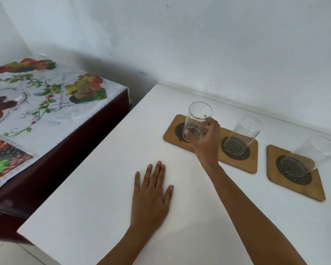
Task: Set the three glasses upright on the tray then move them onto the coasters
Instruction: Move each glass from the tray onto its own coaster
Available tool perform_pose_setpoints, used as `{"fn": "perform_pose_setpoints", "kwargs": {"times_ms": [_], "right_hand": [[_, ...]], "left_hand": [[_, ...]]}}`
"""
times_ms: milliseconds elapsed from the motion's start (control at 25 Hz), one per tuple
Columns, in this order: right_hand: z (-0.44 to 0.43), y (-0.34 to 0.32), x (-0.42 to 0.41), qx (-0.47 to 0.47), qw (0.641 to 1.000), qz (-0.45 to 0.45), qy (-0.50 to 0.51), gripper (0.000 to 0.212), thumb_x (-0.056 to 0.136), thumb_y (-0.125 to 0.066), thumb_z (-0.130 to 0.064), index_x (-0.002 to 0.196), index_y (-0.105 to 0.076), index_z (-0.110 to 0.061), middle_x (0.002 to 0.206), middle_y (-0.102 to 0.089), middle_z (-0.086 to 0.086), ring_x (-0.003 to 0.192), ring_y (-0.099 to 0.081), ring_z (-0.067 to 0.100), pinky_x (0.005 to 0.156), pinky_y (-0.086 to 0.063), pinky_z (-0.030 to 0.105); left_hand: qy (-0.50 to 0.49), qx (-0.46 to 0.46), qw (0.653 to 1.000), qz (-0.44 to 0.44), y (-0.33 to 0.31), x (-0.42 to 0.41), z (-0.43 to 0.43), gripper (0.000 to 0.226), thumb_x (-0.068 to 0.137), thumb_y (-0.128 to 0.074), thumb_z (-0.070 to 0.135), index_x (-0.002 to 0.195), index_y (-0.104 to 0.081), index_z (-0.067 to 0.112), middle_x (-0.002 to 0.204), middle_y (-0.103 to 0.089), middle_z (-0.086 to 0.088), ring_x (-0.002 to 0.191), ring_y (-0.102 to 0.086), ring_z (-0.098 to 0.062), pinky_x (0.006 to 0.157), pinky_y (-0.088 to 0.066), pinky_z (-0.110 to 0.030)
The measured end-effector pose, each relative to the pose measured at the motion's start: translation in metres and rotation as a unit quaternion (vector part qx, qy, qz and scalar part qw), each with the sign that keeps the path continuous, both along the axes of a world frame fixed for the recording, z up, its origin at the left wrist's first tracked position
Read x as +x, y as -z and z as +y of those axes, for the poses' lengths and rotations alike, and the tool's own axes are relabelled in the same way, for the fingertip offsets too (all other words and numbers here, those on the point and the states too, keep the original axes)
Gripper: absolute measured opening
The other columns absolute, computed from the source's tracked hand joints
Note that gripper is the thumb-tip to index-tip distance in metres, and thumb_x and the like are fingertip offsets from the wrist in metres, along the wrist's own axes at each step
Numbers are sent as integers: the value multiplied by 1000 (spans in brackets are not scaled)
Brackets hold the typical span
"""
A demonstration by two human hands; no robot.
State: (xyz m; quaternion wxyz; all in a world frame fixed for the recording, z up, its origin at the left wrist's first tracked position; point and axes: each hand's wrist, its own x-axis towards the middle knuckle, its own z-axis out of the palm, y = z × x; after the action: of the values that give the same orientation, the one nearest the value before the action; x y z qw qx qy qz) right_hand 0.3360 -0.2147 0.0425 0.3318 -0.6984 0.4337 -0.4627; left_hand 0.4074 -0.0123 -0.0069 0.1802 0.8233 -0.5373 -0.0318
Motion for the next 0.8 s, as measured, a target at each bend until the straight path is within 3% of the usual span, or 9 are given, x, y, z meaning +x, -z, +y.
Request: {"fn": "perform_pose_setpoints", "kwargs": {"times_ms": [80, 200, 520, 800], "right_hand": [[-14, 5, 10, 5, 1000, 6, 3, 71, 70, -86, -28, 126, -49, -2, 118, -50, 11, 108, -57, 29, 92, -50, 41], [-26, 10, 20, 11, 1000, 16, 7, 74, 71, -85, -28, 130, -48, -5, 123, -51, 14, 110, -59, 28, 91, -47, 28], [-29, 19, 28, 10, 999, 30, 8, 75, 72, -84, -29, 133, -45, -9, 116, -44, -2, 112, -55, 34, 95, -48, 48], [-28, 14, 26, 19, 998, 52, -9, 79, 73, -84, -33, 136, -41, -9, 117, -41, -1, 115, -51, 34, 98, -46, 47]], "left_hand": [[1, 5, 1000, 3, -1, 0, -1, 61, 95, -13, 50, 149, -2, 24, 160, -4, 8, 146, 2, -12, 120, -8, -48], [2, 14, 1000, 2, 1, 0, -1, 61, 95, -14, 50, 149, 0, 25, 160, -4, 8, 146, 3, -12, 120, -9, -49], [2, 14, 1000, 7, 3, 1, -1, 61, 95, -14, 50, 149, 3, 26, 160, -2, 9, 146, 7, -10, 120, -8, -49], [1, 12, 1000, 10, -2, 0, -2, 61, 95, -12, 51, 148, 3, 26, 160, -1, 9, 146, 9, -10, 120, -6, -49]]}}
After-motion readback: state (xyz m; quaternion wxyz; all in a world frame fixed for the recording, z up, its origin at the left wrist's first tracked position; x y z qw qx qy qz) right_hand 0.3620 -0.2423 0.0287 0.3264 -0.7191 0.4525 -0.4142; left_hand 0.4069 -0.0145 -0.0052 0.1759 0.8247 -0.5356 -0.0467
